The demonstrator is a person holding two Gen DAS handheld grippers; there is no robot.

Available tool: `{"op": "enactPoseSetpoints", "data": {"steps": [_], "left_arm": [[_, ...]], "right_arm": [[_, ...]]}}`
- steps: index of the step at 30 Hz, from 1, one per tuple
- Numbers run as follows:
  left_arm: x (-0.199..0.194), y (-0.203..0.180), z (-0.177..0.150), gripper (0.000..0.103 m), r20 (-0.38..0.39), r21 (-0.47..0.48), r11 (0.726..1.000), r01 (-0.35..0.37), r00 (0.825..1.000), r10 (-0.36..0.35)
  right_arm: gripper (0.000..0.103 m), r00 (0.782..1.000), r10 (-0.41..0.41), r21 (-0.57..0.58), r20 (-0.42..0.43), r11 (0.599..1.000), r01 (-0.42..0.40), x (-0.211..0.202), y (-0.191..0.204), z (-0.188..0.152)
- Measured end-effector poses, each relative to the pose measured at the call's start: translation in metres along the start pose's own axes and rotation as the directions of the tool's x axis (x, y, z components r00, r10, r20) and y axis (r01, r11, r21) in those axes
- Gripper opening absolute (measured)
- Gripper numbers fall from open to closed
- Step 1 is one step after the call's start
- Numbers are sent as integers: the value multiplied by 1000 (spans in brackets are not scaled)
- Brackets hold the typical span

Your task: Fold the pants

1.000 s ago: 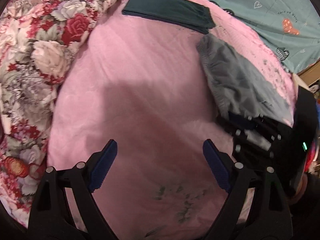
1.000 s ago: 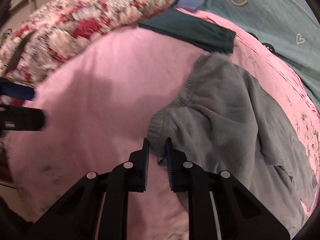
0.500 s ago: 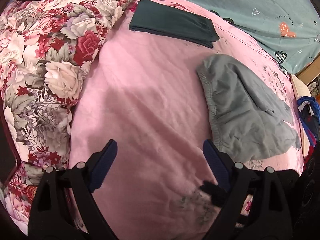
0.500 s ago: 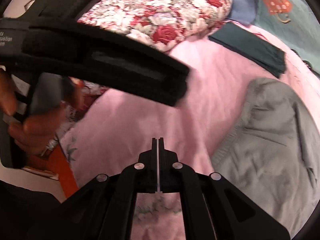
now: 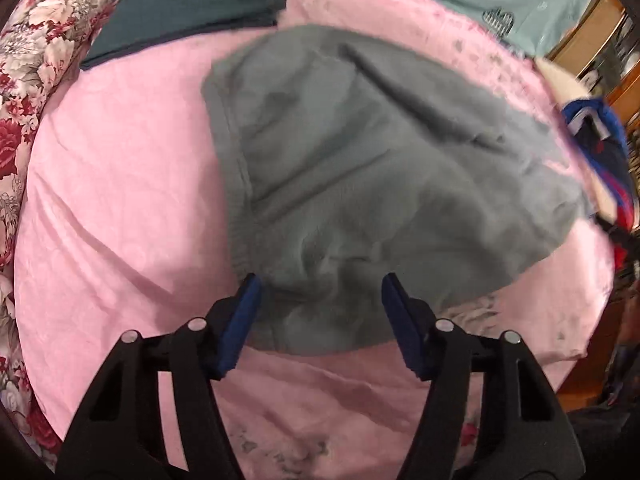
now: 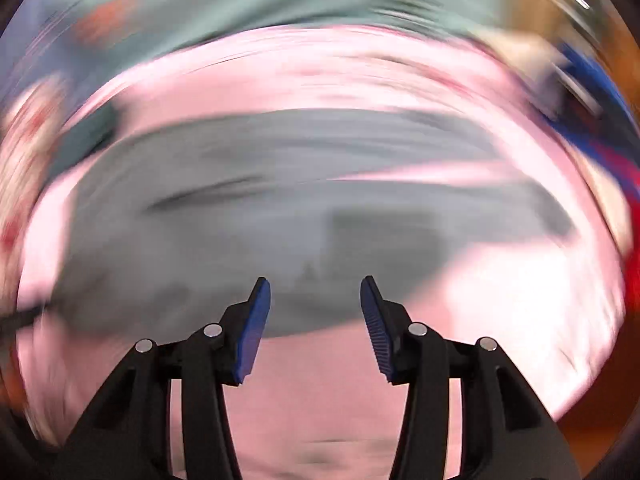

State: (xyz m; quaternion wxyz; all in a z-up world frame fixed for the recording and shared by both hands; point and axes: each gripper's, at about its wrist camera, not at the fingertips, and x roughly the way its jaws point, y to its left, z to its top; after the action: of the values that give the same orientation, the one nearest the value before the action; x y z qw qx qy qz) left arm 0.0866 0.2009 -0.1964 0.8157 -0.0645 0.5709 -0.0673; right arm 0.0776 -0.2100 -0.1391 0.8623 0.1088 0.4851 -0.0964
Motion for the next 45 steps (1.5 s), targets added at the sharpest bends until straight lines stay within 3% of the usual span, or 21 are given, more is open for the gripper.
{"op": "enactPoseSetpoints", "data": {"steps": [3,7,10,12,14,17,19,22,24,25,27,29,32,33,36,39,42,45], "left_arm": [[6,-17,-4,60,20,36,993,-115,993,114],[7,-28,-5,56,1,-7,972,-234,972,234],[9,-34,-3,50,-8,-74,950,-303,953,303],[12,-40,-1,48,-24,-115,933,-341,940,341],[12,-46,2,38,-46,-134,917,-375,927,373],[14,-57,3,28,-64,-152,904,-400,916,395],[15,-61,5,26,-77,-163,896,-414,910,407],[13,-61,3,26,-96,-174,890,-422,906,411],[13,-59,3,26,-103,-173,891,-419,908,406],[13,-57,2,26,-104,-172,893,-416,909,404],[14,-57,1,26,-103,-158,897,-413,910,401],[14,-55,2,26,-107,-137,904,-406,913,394],[6,-49,4,27,-113,-135,921,-365,929,351],[1,-47,5,28,-104,-139,926,-351,935,339],[-16,-43,13,39,-62,-131,931,-339,941,334],[-30,-39,29,48,1,-135,928,-348,936,351],[-34,-38,45,52,26,-169,928,-331,940,340],[-32,-42,58,53,28,-178,929,-325,942,335]], "right_arm": [[48,998,-52,255,21,966,45,4,-107,24],[49,999,40,524,19,850,-44,30,-213,41],[49,988,153,596,-1,794,-123,65,-260,50],[49,976,215,592,-23,790,-159,83,-265,53],[47,969,243,587,-46,791,-171,103,-265,60],[4,973,229,531,-18,827,-185,112,-269,85],[1,972,213,423,94,876,-233,87,-276,105],[1,960,206,312,189,915,-258,52,-274,114],[1,965,191,290,179,927,-237,50,-275,106],[1,978,163,289,126,937,-194,61,-278,94],[8,998,67,300,-19,952,-58,86,-285,72],[10,989,-15,349,-148,935,66,99,-295,56],[10,999,-21,422,-48,906,39,71,-293,56],[17,999,-30,406,-21,913,36,63,-284,61],[59,996,-65,292,64,956,44,47,-241,87],[59,993,25,159,112,986,-42,51,-196,116],[59,987,109,111,115,986,-122,76,-166,152],[59,990,123,71,72,989,-128,116,-154,189]]}}
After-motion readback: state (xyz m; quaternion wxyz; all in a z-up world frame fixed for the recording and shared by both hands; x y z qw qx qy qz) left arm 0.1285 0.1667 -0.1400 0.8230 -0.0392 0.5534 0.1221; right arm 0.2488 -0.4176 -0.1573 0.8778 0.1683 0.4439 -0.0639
